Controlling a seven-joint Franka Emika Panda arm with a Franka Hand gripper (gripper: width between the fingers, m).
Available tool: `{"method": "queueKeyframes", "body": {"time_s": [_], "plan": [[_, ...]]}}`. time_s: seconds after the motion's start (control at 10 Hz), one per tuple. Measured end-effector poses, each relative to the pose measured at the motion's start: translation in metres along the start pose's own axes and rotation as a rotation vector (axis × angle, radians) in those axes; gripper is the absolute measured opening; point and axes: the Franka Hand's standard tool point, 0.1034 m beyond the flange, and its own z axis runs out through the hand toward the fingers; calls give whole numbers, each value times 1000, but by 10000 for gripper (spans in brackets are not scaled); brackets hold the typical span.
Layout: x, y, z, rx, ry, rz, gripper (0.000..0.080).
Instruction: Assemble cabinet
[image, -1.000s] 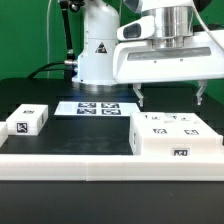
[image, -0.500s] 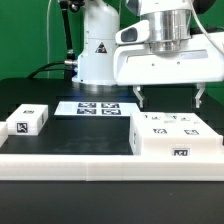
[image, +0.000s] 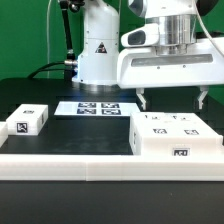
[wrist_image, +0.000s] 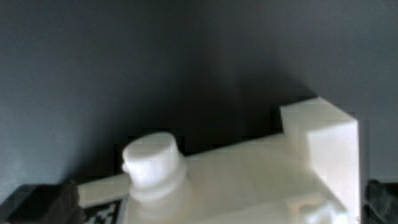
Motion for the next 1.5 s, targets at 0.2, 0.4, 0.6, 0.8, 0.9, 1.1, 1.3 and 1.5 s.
{"method": "queueKeyframes", "body": {"time_s": [0.2,0.4,0.6,0.8,0.9,1.1,1.3,1.5], "plan": [[0,0,0,1,1,2,797],[0,0,1,0,1,-12,797],[-4,-1,9,-9,6,-71,797],[-5,6,19,-11,13,-75,797],[-4,9,21,-13,14,-87,797],[-1,20,27,-19,13,-111,797],[-1,19,27,-19,13,-114,797],[-1,19,27,-19,13,-114,797]]}}
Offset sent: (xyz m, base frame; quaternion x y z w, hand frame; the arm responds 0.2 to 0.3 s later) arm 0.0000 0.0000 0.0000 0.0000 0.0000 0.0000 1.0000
